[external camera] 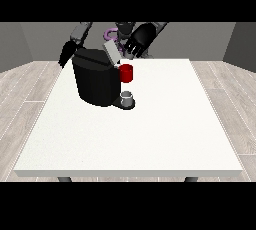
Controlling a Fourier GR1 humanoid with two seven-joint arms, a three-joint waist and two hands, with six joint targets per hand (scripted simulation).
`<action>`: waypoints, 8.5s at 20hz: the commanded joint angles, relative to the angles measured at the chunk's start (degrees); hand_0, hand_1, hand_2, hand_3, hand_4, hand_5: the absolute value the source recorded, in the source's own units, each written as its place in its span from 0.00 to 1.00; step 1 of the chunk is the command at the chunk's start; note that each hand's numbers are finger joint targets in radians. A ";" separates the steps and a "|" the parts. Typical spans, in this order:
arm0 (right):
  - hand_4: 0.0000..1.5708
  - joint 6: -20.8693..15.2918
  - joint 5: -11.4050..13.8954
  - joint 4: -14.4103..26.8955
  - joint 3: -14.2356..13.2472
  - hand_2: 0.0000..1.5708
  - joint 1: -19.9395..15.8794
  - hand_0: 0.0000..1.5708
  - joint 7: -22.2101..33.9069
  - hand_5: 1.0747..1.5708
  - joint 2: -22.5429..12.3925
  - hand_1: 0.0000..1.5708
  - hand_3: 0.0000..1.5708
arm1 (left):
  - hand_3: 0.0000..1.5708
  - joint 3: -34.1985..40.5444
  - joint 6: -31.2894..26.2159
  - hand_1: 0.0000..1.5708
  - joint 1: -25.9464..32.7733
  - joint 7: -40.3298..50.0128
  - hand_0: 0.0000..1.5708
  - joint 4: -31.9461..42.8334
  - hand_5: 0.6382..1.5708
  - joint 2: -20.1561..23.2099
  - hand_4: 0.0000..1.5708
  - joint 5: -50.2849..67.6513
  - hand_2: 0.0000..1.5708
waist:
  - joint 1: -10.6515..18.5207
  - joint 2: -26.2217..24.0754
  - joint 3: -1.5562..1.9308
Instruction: Insert the coffee pod into the coffee machine and close the lid
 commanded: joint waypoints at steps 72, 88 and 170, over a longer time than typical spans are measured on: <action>0.13 -2.95 3.52 -1.49 1.79 0.00 -6.42 0.00 2.77 1.00 0.59 0.00 0.00 | 0.44 -1.48 13.80 0.59 -4.96 -14.05 0.59 4.13 1.00 6.17 0.00 -10.07 0.62 | -4.21 10.72 -0.02; 0.00 -1.44 2.02 -1.24 0.26 0.00 -4.91 0.00 3.14 1.00 -0.58 0.00 0.00 | 0.14 -1.48 12.77 0.00 -4.79 -13.14 0.00 6.96 1.00 6.88 0.00 -11.87 0.21 | -2.80 6.77 0.01; 0.00 8.33 -5.56 16.50 -2.02 0.00 -26.34 0.00 5.02 1.00 -5.23 0.00 0.00 | 0.00 -1.74 11.46 0.00 54.32 -4.26 0.00 -39.41 1.00 -20.55 0.23 33.41 0.00 | 29.56 -7.00 -0.03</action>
